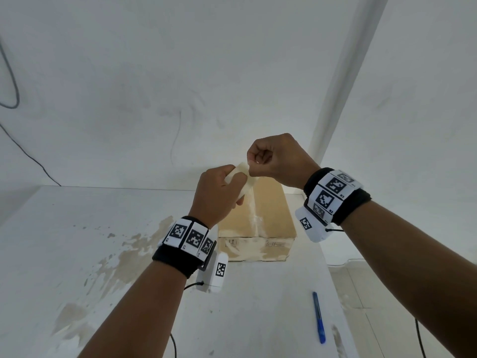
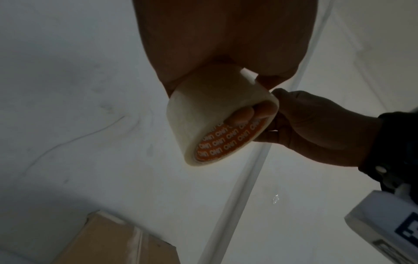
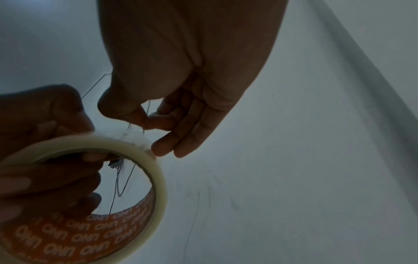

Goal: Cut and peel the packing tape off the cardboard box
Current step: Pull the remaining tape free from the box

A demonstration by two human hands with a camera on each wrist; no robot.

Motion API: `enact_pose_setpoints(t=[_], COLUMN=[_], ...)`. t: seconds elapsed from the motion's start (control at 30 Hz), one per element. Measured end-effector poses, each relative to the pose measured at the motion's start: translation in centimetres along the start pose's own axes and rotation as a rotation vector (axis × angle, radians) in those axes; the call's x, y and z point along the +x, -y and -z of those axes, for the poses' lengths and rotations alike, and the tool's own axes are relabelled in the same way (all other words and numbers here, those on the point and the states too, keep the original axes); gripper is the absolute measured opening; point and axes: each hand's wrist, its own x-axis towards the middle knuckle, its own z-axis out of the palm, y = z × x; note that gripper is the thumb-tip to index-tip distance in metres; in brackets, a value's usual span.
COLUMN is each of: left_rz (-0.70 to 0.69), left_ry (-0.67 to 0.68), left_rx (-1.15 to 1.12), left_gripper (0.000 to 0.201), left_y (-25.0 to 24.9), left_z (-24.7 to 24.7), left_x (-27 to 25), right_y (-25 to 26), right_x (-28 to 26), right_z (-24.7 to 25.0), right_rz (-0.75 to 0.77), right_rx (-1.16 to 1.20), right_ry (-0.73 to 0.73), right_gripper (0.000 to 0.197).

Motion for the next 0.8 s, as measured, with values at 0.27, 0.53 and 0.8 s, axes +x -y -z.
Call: enact_pose_setpoints(t=[0.27,0.53,0.8], left_rz=[0.003,0.032,0.089], left_ry=[-0.014,-0.013,0.051], left_rx=[-0.028,-0.059,-0.076], left_gripper=[0.031,0.028,0.029], left_y=[0.3,0.6,1.2], left_z=[0.2,0.1,0.7], left_x=[0.1,0.1,0.4], right_y=[-0.5,-0.7,-0.9], right_x=[-0.3,-0.2,-0.8], right_z=[0.4,-0.7,-1.2], right_rz=[-0.082,0.073,0.113], right_rx=[0.135,-0.036,0.044], right_ry=[0.013,-0.023,0.027], right_gripper=[0.022,0.01,0.012])
